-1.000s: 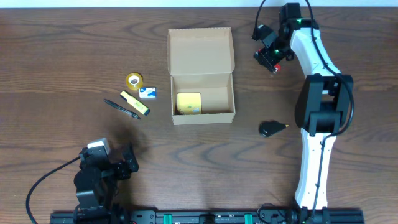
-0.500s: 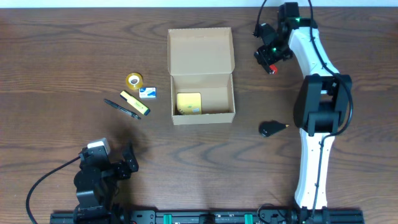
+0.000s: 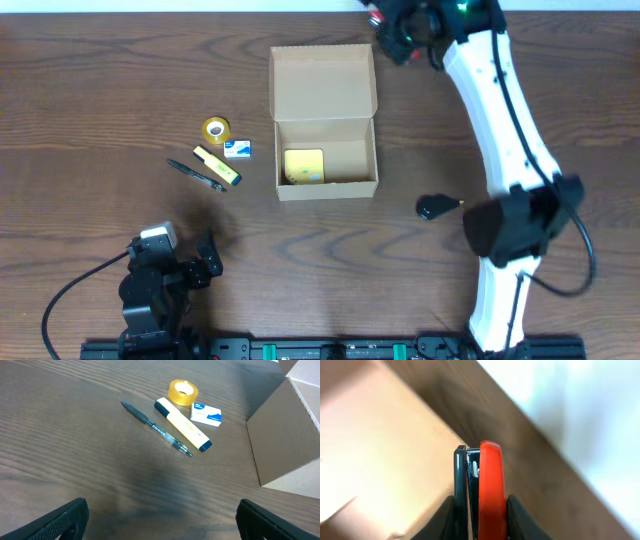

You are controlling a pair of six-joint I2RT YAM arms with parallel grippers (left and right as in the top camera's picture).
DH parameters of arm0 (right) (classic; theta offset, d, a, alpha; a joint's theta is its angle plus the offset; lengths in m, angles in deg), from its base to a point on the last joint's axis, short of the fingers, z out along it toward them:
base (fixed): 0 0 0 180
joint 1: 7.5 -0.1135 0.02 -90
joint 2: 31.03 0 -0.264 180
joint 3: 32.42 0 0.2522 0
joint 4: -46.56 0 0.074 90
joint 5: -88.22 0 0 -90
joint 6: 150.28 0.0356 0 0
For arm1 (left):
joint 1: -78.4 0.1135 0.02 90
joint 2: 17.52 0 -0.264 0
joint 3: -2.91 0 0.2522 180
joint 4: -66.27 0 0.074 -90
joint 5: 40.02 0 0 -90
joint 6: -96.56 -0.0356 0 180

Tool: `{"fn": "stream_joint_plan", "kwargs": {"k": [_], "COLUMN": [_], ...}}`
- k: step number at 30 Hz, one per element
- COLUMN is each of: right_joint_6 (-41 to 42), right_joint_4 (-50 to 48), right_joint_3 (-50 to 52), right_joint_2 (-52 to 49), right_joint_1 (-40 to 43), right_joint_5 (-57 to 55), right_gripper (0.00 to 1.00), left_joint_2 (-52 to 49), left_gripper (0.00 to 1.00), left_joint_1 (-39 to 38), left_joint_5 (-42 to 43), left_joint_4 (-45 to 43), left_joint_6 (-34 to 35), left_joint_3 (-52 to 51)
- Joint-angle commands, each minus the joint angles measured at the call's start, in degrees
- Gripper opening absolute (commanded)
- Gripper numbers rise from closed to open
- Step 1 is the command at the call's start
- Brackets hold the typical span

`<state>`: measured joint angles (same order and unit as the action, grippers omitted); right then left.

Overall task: Pack container
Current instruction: 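Carry the stapler with the right gripper over the box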

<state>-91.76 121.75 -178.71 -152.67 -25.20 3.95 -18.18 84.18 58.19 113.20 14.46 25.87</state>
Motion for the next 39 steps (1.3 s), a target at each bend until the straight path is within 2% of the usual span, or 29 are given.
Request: {"fn": "stream_joint_plan", "kwargs": {"k": [1, 6, 11, 15, 26, 39], "right_joint_6": [-7.43, -14.75, -18.56, -20.92, -20.90, -20.85], "right_joint_4": [2.84, 9.29, 12.20, 9.75, -1.03, -9.70], "right_joint_3": [-0.15, 1.18, 3.80, 9.44, 22.49, 29.18], "right_joint_2": [0.04, -0.20, -1.05, -1.16, -1.16, -1.27], "right_joint_1": [-3.37, -6.97, -9.44, -10.97, -15.37, -14.88], "right_joint_5": [4.35, 14.23, 15.34, 16.83, 16.74, 10.73], "right_gripper": [0.01, 0.01, 0.01, 0.01, 0.01, 0.01], "left_joint_2": [0.39, 0.39, 0.39, 0.39, 0.39, 0.39], "left_gripper": [0.95, 0.95, 0.95, 0.95, 0.95, 0.95], "left_joint_1": [-0.24, -0.24, -0.24, -0.22, -0.24, -0.24], "left_joint_5": [0.22, 0.22, 0.22, 0.20, 0.22, 0.22], "left_joint_4": [0.00, 0.00, 0.00, 0.00, 0.00, 0.00], "left_joint_6": [0.00, -0.02, -0.02, -0.02, -0.02, 0.00], "left_joint_3": [-0.39, -0.39, -0.39, -0.39, -0.39, -0.39]}}
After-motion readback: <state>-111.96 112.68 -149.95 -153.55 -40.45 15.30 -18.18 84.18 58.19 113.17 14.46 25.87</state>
